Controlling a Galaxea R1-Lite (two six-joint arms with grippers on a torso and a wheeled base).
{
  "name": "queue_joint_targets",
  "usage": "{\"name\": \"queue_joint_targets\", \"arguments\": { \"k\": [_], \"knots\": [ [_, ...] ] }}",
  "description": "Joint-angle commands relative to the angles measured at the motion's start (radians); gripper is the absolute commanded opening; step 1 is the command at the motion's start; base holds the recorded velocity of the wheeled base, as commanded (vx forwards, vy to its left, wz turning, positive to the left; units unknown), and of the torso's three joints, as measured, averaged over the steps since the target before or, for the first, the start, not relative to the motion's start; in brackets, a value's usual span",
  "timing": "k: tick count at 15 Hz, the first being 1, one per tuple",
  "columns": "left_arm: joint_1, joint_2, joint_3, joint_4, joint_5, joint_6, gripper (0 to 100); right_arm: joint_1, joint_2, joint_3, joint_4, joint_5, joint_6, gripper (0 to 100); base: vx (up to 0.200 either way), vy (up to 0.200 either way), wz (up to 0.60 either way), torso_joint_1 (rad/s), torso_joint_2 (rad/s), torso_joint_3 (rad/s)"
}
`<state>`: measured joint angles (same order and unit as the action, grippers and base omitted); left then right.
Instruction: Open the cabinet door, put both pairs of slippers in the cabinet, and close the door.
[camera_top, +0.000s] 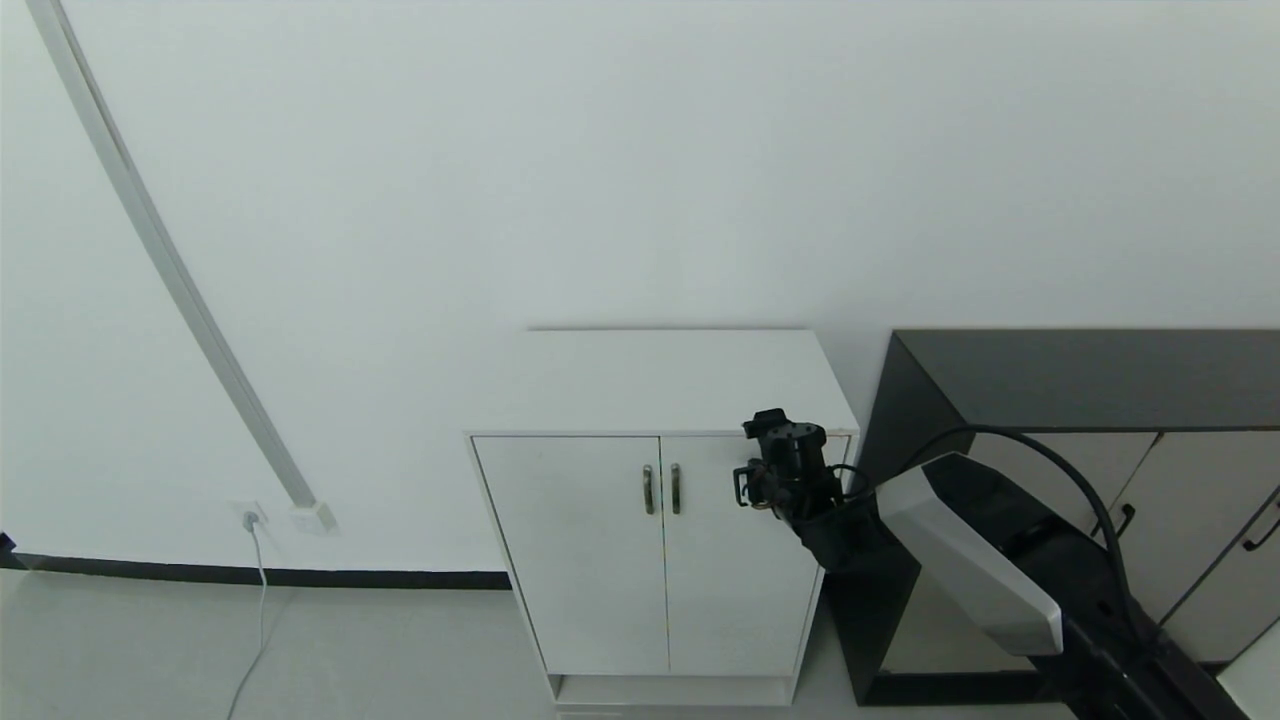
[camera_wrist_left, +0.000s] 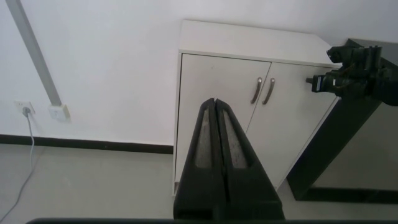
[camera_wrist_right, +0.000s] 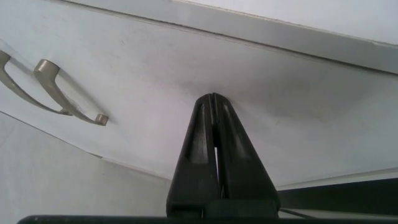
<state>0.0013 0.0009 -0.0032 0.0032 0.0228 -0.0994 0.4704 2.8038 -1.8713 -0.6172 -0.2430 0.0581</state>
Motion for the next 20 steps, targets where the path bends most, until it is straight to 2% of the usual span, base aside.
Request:
{"name": "queue_joint_targets", "arguments": {
  "k": [1, 5, 13, 14, 15, 16, 20],
  "knots": [
    [0.0, 0.001, 0.0, 0.0, 0.0, 0.0, 0, -0.001, 0.011, -0.005, -0.001, -0.002, 0.0, 0, 0.0, 0.0, 0.0, 0.0, 0.0, 0.0],
    [0.0, 0.001, 0.0, 0.0, 0.0, 0.0, 0, 0.007, -0.035, 0.054, -0.022, -0.018, 0.003, 0, 0.0, 0.0, 0.0, 0.0, 0.0, 0.0],
    [0.0, 0.001, 0.0, 0.0, -0.001, 0.0, 0, 0.019, -0.31, 0.406, -0.141, -0.019, 0.005, 0, 0.0, 0.0, 0.0, 0.0, 0.0, 0.0],
    [0.0, 0.001, 0.0, 0.0, -0.001, 0.0, 0, 0.019, -0.372, 0.491, -0.168, -0.022, 0.005, 0, 0.0, 0.0, 0.0, 0.0, 0.0, 0.0],
    [0.0, 0.001, -0.001, 0.0, -0.001, 0.0, 0, 0.019, -0.38, 0.503, -0.171, -0.024, 0.005, 0, 0.0, 0.0, 0.0, 0.0, 0.0, 0.0],
    [0.0, 0.001, 0.0, 0.0, -0.001, 0.0, 0, 0.019, -0.438, 0.593, -0.203, -0.064, 0.006, 0, 0.0, 0.0, 0.0, 0.0, 0.0, 0.0],
    [0.0, 0.001, 0.0, 0.0, -0.001, 0.0, 0, 0.017, -0.55, 0.788, -0.3, -0.078, 0.003, 0, 0.0, 0.0, 0.0, 0.0, 0.0, 0.0]
  ]
}}
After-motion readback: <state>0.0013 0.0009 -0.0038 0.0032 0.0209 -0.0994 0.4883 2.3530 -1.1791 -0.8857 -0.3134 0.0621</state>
